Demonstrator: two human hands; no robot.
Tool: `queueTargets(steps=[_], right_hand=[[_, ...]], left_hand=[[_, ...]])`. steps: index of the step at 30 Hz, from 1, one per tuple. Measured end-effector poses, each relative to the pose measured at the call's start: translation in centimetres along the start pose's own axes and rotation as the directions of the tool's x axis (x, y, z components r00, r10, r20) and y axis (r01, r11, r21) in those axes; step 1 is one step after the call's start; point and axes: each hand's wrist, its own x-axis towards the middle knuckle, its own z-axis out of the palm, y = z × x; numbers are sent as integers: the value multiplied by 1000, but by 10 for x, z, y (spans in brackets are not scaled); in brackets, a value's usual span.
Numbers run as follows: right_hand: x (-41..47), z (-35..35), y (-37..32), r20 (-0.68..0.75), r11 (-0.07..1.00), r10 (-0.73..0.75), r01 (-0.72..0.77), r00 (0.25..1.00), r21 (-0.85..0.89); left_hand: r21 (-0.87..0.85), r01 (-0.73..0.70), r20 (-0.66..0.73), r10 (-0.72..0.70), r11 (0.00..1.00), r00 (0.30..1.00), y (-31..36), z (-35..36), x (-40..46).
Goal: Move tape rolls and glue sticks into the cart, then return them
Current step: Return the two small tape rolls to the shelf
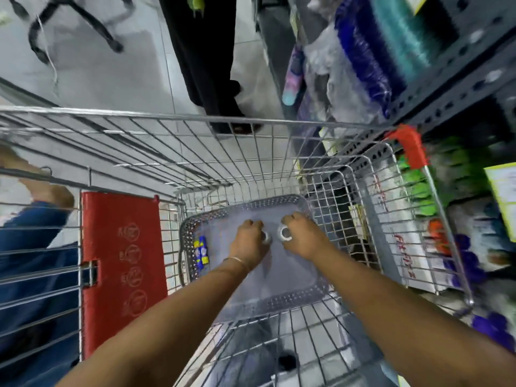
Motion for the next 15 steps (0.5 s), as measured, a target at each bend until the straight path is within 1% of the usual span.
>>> queueTargets(steps=[3, 6, 10, 11, 15], right_hand=[[-26, -27, -5, -54, 975, 7, 5, 999, 222], [-61, -61, -9, -164, 926, -20, 80, 986, 368], [-123, -106, -13, -320, 888, 6, 142, 947, 436], [-144, -120, -10, -368, 882, 29, 150, 929, 447], [-216, -164, -9, -518, 842, 102, 204, 849, 500]], left_hand=[[-23, -2, -17, 2, 1000, 1000, 12, -25, -16], [-48, -34, -81, 30, 998, 996, 33, -54, -34], [-50, -200, -164, 190, 978, 968, 89, -93, -71], [-50, -259, -166, 248, 964, 954, 110, -101, -82], [-93, -380, -135, 367, 920, 921, 177, -122, -116]])
